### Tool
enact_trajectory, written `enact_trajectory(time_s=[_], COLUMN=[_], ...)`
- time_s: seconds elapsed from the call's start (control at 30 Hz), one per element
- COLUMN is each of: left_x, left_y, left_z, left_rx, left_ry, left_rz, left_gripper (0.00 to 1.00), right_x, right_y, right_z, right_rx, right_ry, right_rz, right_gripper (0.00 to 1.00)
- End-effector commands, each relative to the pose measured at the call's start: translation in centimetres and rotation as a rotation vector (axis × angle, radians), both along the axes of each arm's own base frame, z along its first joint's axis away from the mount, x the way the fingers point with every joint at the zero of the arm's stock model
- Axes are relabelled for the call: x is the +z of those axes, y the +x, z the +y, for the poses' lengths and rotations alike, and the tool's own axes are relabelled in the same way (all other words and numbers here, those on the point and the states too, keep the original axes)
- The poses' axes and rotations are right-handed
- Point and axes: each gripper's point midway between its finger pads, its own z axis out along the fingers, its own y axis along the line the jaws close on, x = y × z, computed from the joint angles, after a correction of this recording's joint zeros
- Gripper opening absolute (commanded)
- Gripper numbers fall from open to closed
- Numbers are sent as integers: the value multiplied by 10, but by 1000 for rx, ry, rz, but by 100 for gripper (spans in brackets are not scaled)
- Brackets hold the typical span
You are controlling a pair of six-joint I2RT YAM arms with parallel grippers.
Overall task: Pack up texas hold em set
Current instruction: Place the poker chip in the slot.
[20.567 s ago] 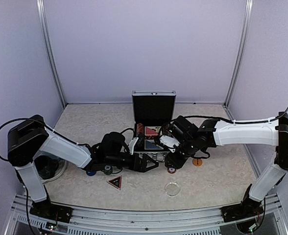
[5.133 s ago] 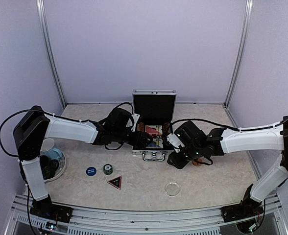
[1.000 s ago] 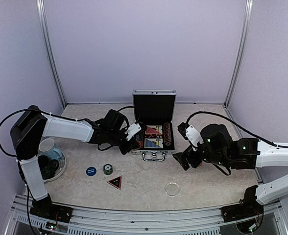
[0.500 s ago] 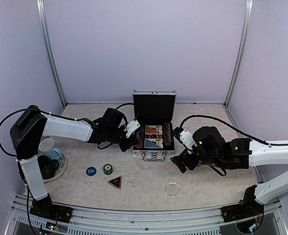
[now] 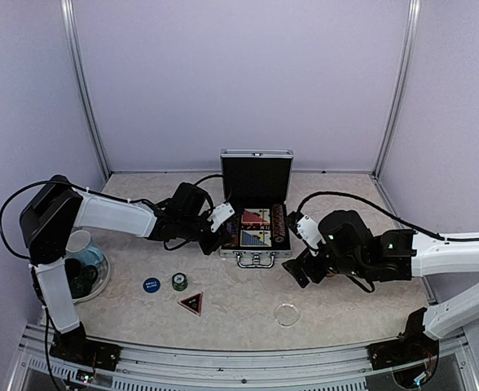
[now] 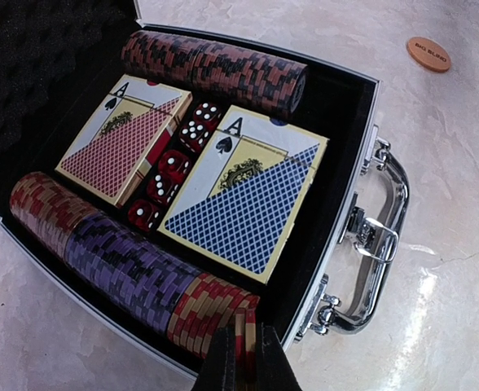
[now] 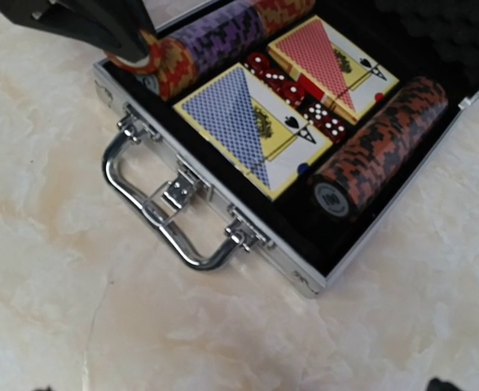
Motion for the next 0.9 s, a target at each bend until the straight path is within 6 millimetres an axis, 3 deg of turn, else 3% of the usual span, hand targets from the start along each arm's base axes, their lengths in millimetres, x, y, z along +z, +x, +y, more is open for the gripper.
enact_trajectory(time_s=[0.0, 0.3, 0.87], left_x=[-2, -5, 0], left_y=[7, 2, -2], left_z=[-3, -6, -3], left_rx=[15, 30, 68], left_ry=[-2, 34, 21], left_rz=[-8, -5, -13], left_gripper=[2, 30, 52], right_x=[13, 10, 12], right_y=[5, 4, 1], right_z=[3, 2, 0], right_rx=[-12, -16, -17], right_ry=[33, 39, 51], right_rz=[-16, -11, -3], right_gripper=[99, 99, 99])
